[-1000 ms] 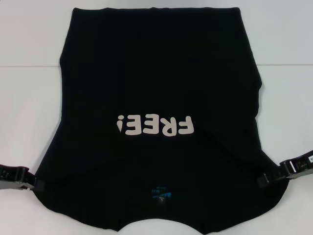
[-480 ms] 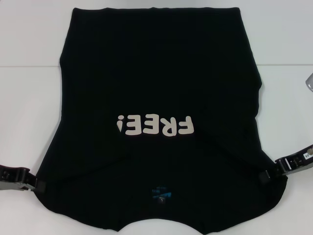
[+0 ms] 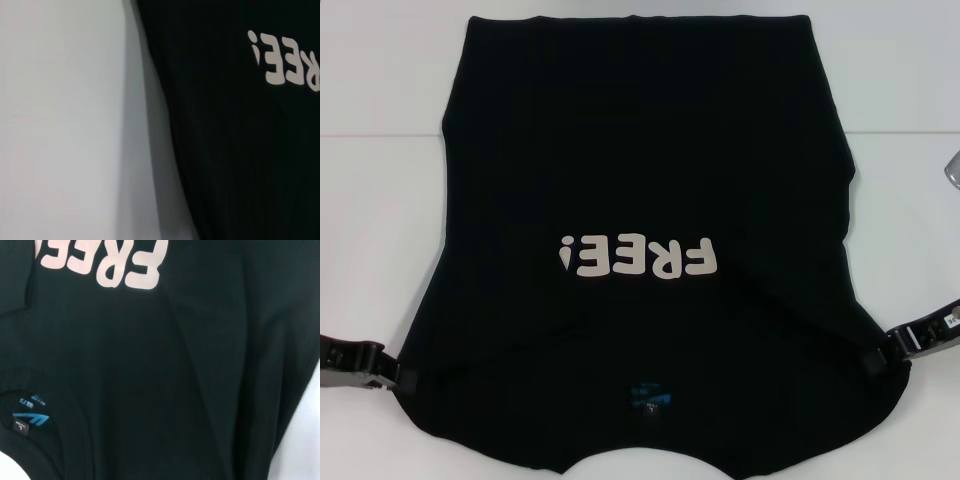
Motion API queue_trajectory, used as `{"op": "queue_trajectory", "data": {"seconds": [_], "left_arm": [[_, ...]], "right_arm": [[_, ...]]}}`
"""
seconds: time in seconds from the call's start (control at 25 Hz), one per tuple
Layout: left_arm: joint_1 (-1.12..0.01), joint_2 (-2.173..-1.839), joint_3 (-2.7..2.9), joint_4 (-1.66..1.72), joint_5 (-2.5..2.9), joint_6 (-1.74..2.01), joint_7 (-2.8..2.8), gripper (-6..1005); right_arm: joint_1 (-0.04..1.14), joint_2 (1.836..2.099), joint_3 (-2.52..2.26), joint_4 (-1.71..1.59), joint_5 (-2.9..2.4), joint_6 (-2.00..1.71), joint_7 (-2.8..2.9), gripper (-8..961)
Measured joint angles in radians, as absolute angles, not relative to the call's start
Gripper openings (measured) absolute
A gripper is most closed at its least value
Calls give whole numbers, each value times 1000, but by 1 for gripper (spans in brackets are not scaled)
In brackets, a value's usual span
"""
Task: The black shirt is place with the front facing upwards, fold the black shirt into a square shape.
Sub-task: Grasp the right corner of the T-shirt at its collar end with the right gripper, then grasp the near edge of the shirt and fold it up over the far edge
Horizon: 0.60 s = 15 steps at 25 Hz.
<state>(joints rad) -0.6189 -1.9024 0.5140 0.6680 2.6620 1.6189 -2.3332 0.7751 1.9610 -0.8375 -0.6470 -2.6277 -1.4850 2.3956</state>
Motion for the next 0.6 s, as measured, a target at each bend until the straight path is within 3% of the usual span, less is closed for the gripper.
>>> {"op": "queue_trajectory", "data": {"seconds": [0.04,0.36,0.6], "left_arm": [[-622,-1898,514,660,2662,1627,-2328,27],[-651,-1848,546,585,2662,1872,-2236,27],[-630,-1867,700,577,2669,2001,-2167,27]], "right_arm": [[776,1959,-838,-648,-2628,-1491,2391,45],[752,1930,-838,-711,-2666,-1695,2201,24],[723,1946,-838,-696,-2763,-1846,2062,24]]}}
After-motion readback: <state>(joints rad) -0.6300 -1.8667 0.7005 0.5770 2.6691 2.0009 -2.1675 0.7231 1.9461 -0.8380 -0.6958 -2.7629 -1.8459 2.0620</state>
